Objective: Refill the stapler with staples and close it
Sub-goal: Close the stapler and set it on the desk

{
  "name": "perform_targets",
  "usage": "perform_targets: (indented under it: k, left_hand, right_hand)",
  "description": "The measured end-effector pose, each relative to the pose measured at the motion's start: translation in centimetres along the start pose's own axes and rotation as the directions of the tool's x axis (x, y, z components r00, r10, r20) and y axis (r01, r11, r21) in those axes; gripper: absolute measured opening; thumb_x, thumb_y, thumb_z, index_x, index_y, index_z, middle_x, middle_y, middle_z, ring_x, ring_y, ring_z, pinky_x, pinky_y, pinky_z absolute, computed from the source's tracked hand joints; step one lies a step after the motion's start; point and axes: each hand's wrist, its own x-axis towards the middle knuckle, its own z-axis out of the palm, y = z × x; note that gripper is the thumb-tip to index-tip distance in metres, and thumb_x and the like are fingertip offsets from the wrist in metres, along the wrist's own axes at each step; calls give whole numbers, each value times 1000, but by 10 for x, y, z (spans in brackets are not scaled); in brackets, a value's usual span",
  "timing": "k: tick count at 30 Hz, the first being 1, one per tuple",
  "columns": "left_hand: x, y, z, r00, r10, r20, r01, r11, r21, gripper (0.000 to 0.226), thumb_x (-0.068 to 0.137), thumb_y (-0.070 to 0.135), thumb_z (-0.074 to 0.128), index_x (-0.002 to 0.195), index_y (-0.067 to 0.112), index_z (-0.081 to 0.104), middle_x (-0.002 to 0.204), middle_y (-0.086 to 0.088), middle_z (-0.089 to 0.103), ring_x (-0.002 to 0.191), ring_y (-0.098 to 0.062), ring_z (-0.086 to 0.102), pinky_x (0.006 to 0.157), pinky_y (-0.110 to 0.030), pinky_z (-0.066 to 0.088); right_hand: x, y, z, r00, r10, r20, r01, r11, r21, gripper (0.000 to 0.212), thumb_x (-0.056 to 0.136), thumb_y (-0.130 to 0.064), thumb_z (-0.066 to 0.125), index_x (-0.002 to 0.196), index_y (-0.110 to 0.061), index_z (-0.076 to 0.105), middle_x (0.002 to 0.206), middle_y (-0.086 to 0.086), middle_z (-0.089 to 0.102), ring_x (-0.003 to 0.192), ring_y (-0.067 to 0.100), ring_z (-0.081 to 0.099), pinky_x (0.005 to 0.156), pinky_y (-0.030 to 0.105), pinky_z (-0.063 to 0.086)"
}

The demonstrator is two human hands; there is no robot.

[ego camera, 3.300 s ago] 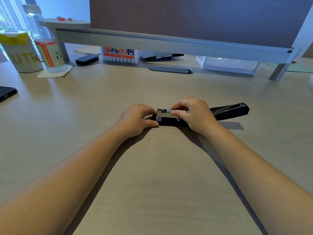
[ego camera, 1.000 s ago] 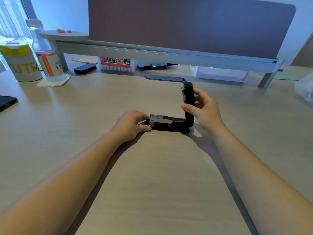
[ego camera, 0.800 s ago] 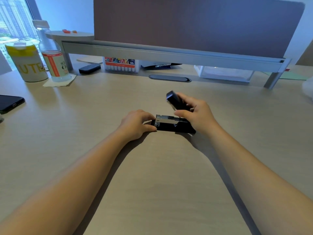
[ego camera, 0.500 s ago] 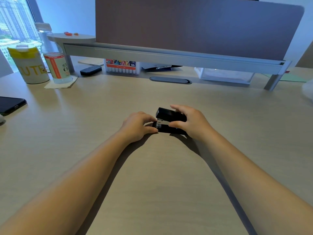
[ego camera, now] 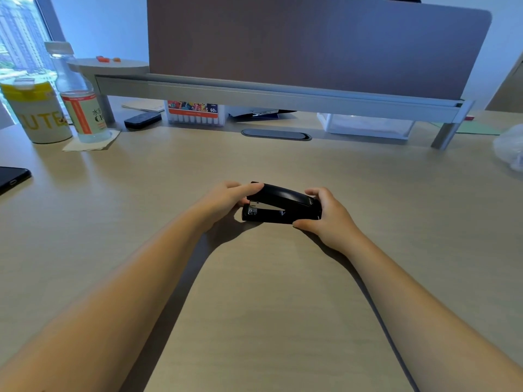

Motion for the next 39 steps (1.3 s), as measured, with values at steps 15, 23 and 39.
perform_targets:
  k: [15, 23, 39]
  left_hand:
    - [2, -19, 4, 985, 100, -144, -93, 994, 49, 33, 60, 65, 52, 74, 35, 55, 83, 7, 61, 107, -29, 56, 101, -52, 41]
    - [6, -21, -6, 976, 210, -49, -139, 785, 604, 51, 67, 45, 68, 109, 18, 56, 123, -7, 52, 117, -24, 41, 99, -41, 36]
    - [136, -13, -13, 962, 210, -173, -86, 838, 539, 42, 77, 37, 59, 113, 14, 55, 120, -14, 60, 107, -29, 54, 95, -44, 45]
  right_hand:
    - [-3, -1, 2, 1000, 1, -28, -2, 1000, -28, 63, 73, -17, 68, 126, -13, 34, 129, 11, 49, 115, 27, 47, 92, 32, 38]
    - [0, -1, 0, 997, 43, -66, -50, 993, -110, 51, 68, -26, 71, 111, -13, 46, 115, 10, 56, 108, 28, 48, 95, 49, 42]
    - [132, 19, 5, 987, 107, -118, -111, 993, -25, 67, 76, -17, 65, 130, -11, 26, 130, 16, 49, 117, 31, 48, 97, 39, 40]
